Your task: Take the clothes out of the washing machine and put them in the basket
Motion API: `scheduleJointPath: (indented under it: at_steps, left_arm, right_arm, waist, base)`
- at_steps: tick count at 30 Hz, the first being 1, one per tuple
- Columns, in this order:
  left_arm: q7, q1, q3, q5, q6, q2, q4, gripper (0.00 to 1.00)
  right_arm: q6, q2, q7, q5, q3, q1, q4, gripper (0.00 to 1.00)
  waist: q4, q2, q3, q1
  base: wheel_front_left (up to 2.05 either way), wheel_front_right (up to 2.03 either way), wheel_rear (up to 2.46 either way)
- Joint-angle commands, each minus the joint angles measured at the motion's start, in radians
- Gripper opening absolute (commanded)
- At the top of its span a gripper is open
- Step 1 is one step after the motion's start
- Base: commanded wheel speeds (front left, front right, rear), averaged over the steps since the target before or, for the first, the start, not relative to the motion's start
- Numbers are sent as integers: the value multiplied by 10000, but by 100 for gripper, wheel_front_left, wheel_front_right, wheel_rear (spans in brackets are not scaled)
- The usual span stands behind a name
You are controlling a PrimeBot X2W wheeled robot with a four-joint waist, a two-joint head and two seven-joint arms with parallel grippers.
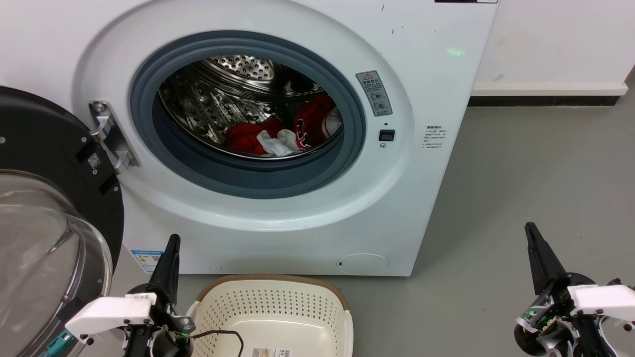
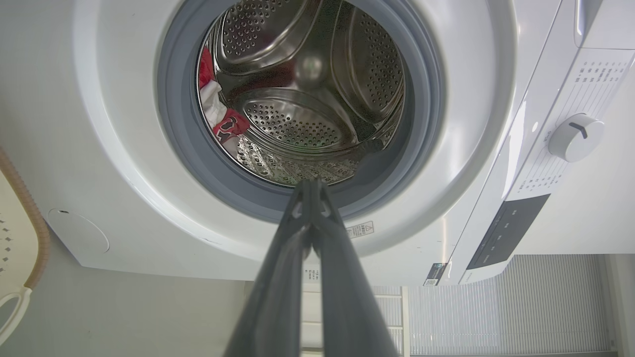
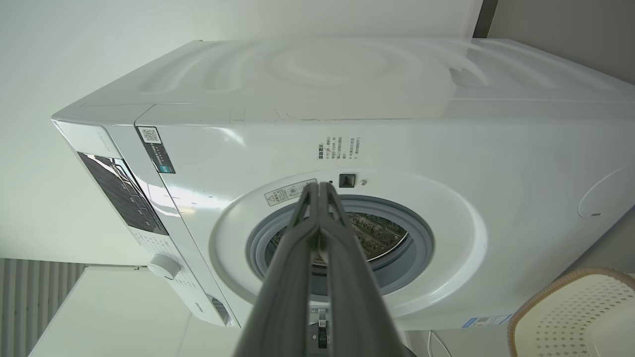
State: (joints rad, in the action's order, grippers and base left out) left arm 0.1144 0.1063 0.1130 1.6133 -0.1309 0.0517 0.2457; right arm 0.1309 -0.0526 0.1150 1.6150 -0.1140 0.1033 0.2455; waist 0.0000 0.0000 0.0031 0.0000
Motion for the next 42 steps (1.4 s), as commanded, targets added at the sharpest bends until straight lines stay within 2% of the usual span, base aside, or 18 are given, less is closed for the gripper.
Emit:
scheduleJointPath:
  at_steps: [1,42]
  left_arm:
    - [11,71,17,-10,-27,-20,1,0]
    - [10,71,17,-10,-27,-20,1,0]
  right_arm:
    - [-3,38,-1,-44,6,134,12,0]
    - [-3,38,-2,-44,7,134,12,0]
  waist:
    - [0,0,0,0]
    - [0,0,0,0]
  base:
    - [0,0,0]
    - [0,0,0]
